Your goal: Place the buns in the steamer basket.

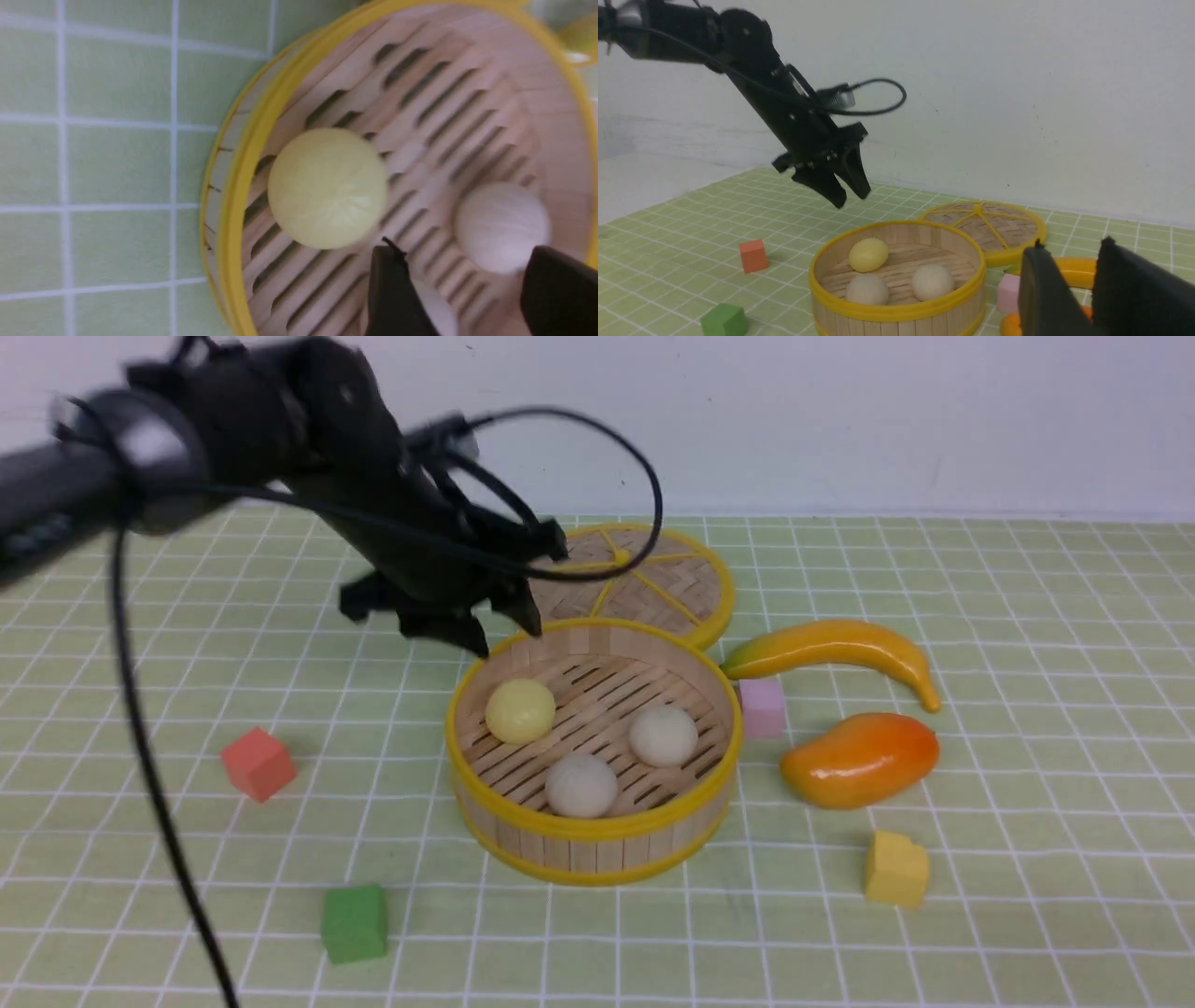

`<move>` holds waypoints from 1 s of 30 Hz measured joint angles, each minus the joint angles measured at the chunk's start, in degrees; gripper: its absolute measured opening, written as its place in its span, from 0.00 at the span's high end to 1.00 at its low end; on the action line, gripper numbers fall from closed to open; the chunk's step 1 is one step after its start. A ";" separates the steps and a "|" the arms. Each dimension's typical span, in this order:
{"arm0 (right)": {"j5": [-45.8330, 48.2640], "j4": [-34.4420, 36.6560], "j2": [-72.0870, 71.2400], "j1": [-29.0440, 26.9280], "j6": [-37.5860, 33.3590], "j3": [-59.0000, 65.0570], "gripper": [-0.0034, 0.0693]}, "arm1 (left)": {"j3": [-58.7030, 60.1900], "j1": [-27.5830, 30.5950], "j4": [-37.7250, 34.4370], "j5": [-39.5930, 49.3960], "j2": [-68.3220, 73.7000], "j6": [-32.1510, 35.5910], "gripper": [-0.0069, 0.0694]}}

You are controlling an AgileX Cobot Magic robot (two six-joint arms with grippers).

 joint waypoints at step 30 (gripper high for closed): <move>0.06 0.00 0.00 0.00 0.00 0.00 0.65 | 46.88 0.00 13.89 19.83 -106.91 -17.17 0.93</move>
